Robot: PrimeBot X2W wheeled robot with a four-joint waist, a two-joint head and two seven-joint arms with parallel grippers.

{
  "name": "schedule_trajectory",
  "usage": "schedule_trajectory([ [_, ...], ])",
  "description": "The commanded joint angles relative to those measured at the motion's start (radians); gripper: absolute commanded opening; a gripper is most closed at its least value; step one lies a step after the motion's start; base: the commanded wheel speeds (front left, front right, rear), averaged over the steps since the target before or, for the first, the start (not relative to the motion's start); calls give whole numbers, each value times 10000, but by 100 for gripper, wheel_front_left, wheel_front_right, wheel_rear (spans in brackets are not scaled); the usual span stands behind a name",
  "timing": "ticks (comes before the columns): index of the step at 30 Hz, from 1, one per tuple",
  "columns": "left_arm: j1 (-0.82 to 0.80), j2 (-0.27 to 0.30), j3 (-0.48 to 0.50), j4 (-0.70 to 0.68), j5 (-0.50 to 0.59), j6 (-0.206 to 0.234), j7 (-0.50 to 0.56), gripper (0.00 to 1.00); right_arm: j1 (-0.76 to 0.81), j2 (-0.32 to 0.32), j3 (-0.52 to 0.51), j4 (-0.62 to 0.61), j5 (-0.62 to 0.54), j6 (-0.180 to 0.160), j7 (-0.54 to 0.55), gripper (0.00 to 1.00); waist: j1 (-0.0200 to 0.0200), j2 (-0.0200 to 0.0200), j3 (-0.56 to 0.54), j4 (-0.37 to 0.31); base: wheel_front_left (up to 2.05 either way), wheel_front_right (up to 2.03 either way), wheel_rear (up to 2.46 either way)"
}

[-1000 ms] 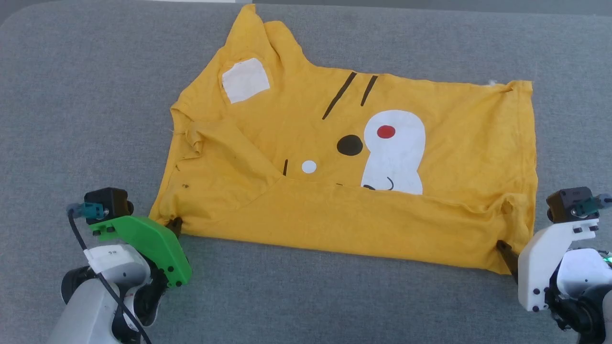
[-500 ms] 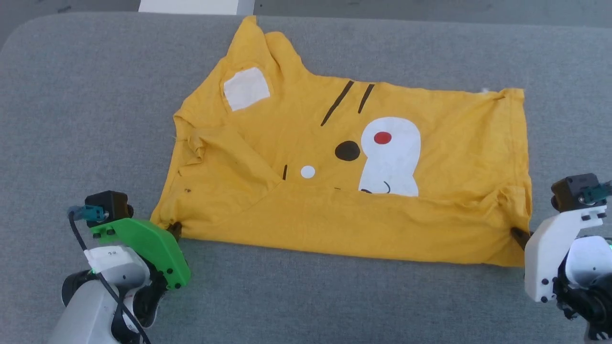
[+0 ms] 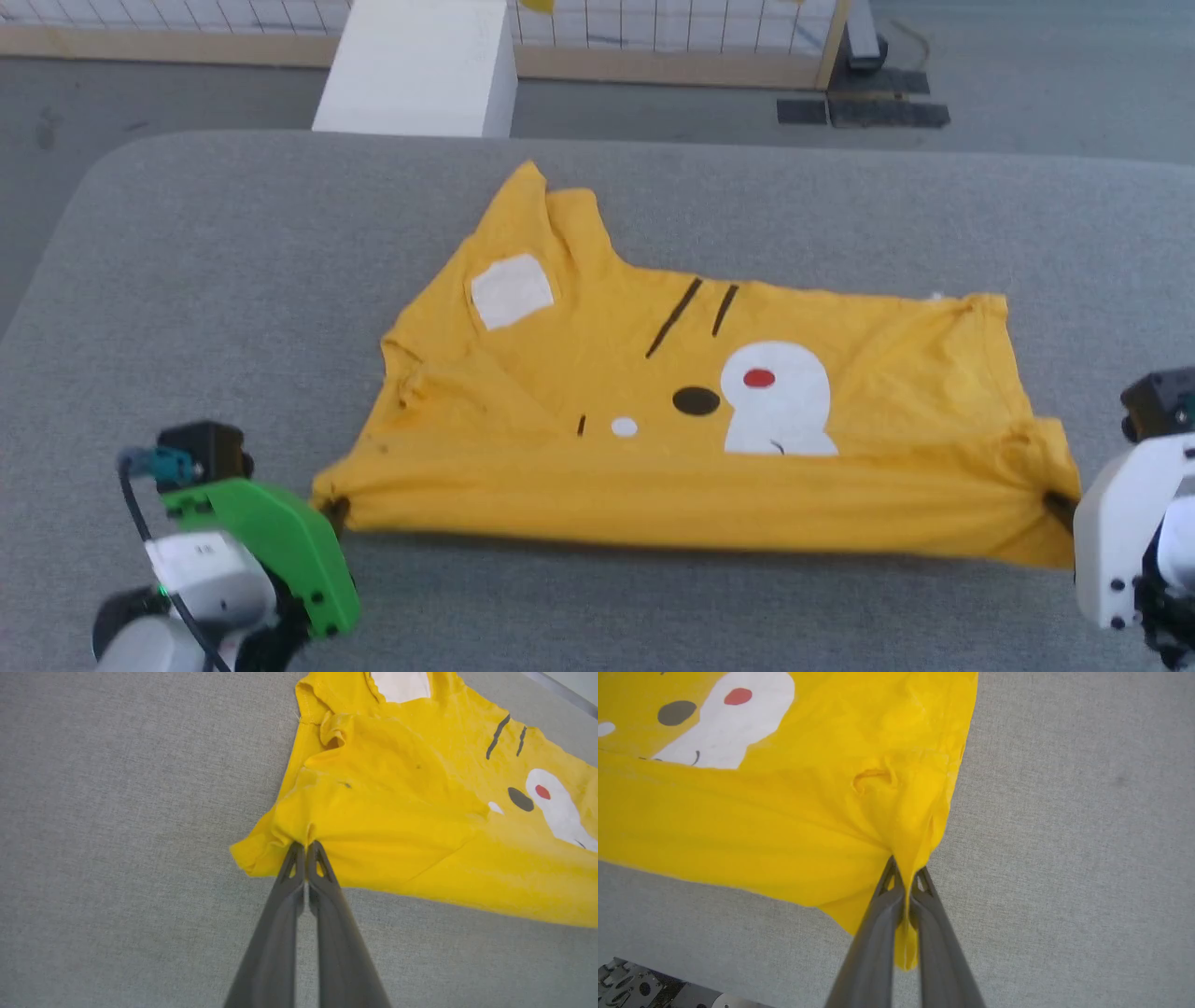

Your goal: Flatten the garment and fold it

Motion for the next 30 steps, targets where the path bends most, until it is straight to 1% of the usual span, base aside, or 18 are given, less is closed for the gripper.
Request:
schedule_trajectory([
  [1,375,100,-55,-114,55,126,112,0,239,11,-68,-21,18,-13,86,0,0,0,-291,106,0,0,0],
  [4,899,-72,-193,-155,-105,296,270,0,589,140,-48,158,7,-13,165,0,0,0,-302,101,0,0,0],
  [7,1314,-323,-297,179,-316,379,297,0,838,268,55,603,-75,-13,102,0,0,0,-284,75,0,0,0],
  [11,1437,-638,-381,920,-625,289,294,0,957,361,217,1326,-192,-13,-127,0,0,0,-215,80,0,0,0],
  [16,1176,-779,-364,1780,-722,111,116,0,998,402,362,2085,-396,-13,-398,0,0,0,-229,113,0,0,0],
  [17,1106,-779,-331,1883,-714,82,41,48,972,453,338,2166,-390,-13,-538,37,0,0,-242,112,0,0,0],
  [18,1059,-777,-297,1926,-722,61,-5,91,941,495,319,2207,-380,-13,-686,100,0,0,-252,108,0,0,0],
  [19,1003,-718,-261,1962,-681,44,-57,100,926,511,335,2276,-374,-13,-760,100,0,0,-272,101,0,0,0],
  [22,891,-536,-97,1875,-608,65,-158,100,828,514,364,2233,-245,-13,-967,100,0,0,-343,61,0,0,0],
  [27,651,-213,262,1127,-487,149,-340,100,564,516,88,1677,187,-13,-1111,100,0,0,-512,-35,0,0,0],
  [28,556,-177,355,944,-449,138,-469,100,460,539,-66,1527,216,-13,-1224,100,0,0,-527,-49,0,0,0],
  [30,236,-107,605,573,-165,120,-1084,100,180,599,-451,1191,105,-13,-1539,100,0,0,-557,-86,0,0,0],
])
